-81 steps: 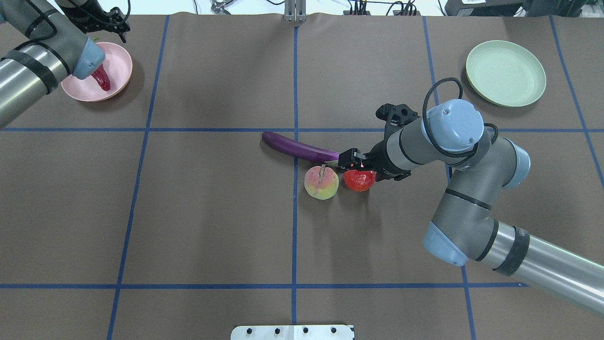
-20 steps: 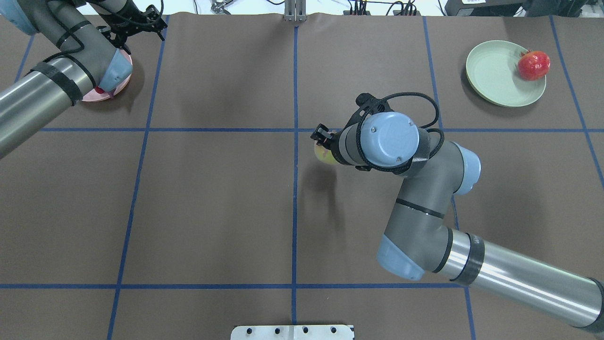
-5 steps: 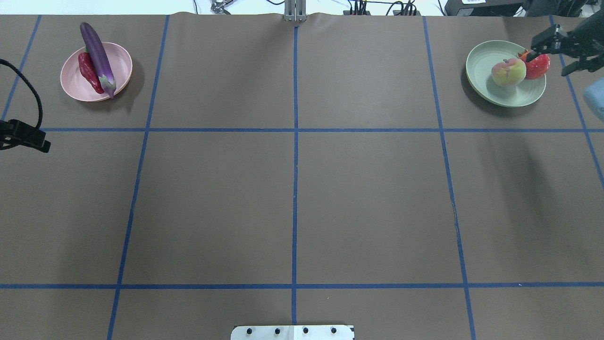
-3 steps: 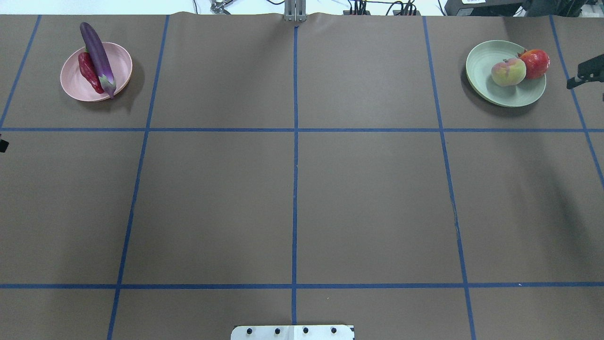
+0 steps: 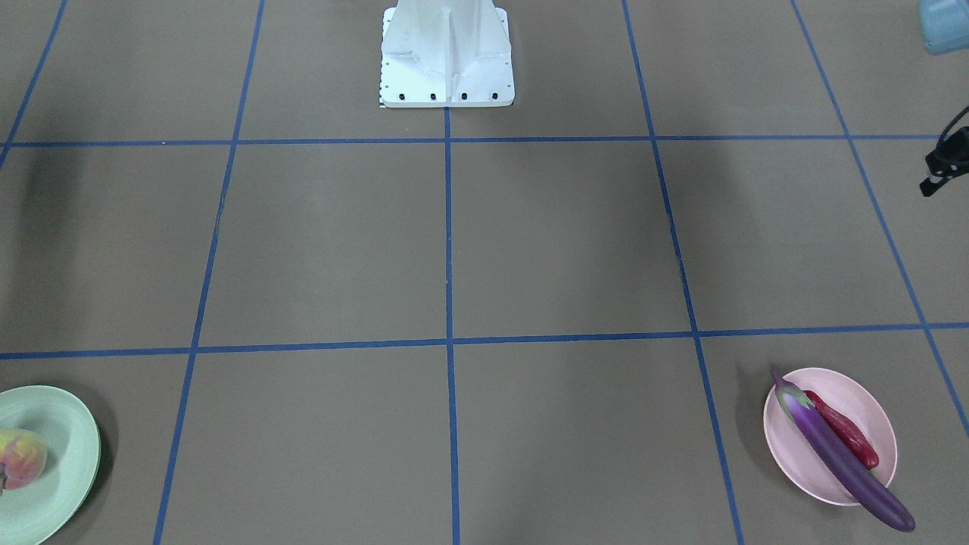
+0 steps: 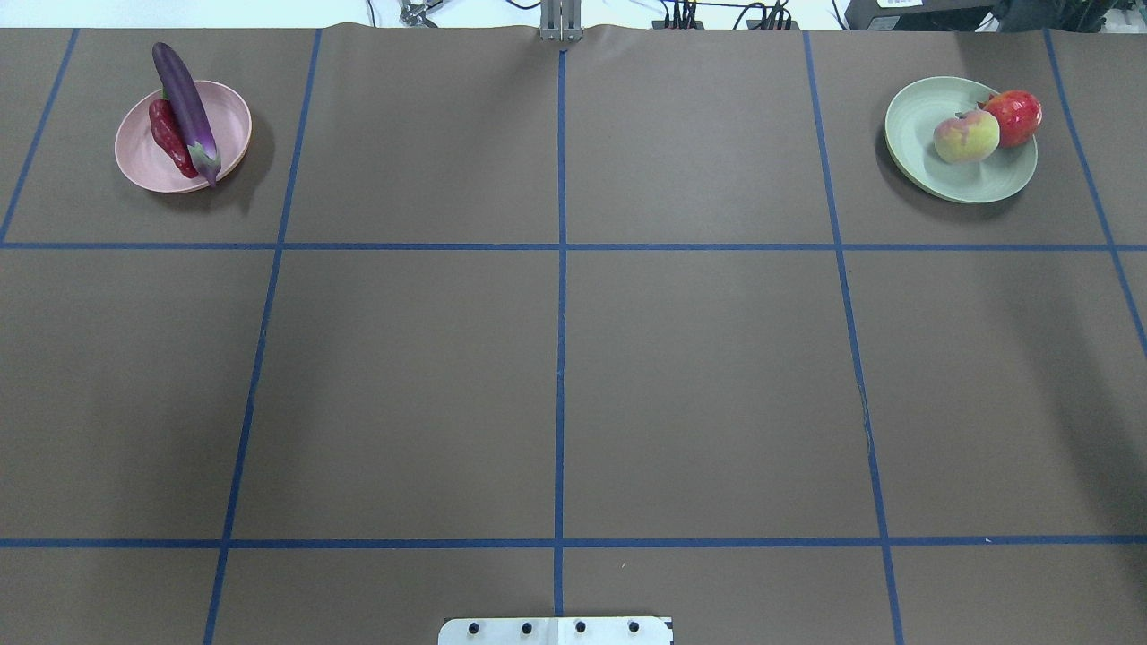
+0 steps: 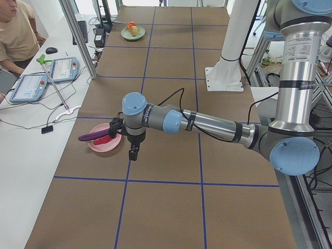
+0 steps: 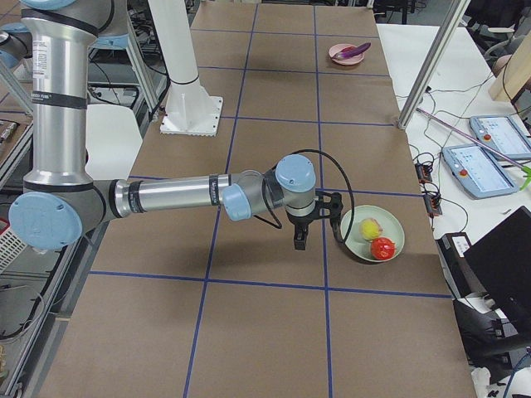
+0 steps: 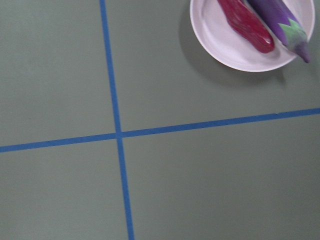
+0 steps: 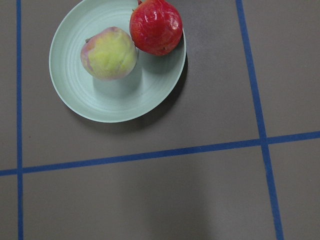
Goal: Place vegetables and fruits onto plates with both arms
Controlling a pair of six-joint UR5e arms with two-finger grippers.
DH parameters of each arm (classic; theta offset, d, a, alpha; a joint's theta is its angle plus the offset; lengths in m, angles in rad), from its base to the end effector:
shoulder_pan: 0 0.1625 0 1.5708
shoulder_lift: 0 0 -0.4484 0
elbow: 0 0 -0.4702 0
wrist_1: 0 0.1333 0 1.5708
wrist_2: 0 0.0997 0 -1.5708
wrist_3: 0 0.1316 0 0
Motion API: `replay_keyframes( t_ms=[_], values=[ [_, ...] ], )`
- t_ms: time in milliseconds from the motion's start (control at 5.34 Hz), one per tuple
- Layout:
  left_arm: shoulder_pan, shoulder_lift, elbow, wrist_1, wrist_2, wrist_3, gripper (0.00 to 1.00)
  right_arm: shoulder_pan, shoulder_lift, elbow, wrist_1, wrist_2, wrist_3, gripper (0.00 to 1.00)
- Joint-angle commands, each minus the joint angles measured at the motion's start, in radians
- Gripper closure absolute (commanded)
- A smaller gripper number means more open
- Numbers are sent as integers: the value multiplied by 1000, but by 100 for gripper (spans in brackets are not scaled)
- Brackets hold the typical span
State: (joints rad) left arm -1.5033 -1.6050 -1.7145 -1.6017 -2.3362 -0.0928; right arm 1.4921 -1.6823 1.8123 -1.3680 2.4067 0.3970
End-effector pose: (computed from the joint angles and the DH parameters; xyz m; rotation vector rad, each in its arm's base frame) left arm -0.0019 -0.5968 0.5996 0.1368 0.7759 0.0559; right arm -0.0068 -0.5405 0.5980 0.1092 -0.8787 0.1582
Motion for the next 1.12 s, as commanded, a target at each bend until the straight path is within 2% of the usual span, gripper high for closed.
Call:
replay_keyframes(
  t_ms=[0,187,374,561,935],
  values=[
    [-34,-36,128,-6,-105,66,0,40,-48,58,-118,0,-155,0],
    [-34,-48,134,-3,-101,67,0,39,-51,71,-173,0,-197,0],
    [-34,-53,133,2,-97,56,0,25,-48,76,-177,0,-201,0],
    [-31,-59,130,0,-21,53,0,-18,-43,70,-190,-8,-201,0],
    [-20,-72,150,3,3,53,0,-56,-21,67,-265,-18,-254,0]
  ],
)
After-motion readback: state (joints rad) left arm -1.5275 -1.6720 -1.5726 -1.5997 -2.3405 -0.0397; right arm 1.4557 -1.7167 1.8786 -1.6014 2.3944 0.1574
